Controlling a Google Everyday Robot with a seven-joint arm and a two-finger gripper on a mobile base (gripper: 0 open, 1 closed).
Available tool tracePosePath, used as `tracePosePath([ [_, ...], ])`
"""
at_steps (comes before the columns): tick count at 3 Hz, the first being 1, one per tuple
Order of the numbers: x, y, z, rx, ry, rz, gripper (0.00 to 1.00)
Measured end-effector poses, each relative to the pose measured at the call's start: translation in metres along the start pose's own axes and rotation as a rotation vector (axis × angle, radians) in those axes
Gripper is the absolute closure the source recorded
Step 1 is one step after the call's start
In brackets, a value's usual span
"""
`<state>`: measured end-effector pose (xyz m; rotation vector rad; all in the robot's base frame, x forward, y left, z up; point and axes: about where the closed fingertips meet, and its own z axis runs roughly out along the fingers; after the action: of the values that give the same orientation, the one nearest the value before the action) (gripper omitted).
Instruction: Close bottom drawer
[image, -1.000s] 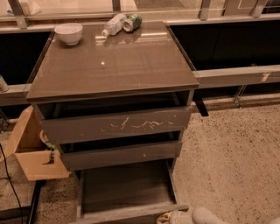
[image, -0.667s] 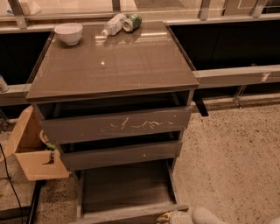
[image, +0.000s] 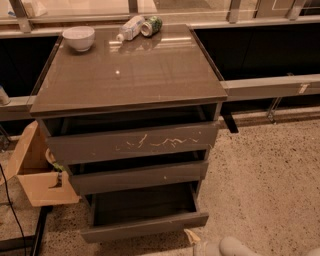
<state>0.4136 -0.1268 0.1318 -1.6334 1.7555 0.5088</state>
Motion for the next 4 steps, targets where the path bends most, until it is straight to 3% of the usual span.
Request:
tracePosePath([
  [1,0.000,0.000,0.000,0.000,0.000,0.000,0.00],
  [2,0.000,0.000,0.001,0.001,-0.001,0.000,0.17],
  [4,-0.007,-0.019,0.014,0.021,-0.027,-0.031,0.63],
])
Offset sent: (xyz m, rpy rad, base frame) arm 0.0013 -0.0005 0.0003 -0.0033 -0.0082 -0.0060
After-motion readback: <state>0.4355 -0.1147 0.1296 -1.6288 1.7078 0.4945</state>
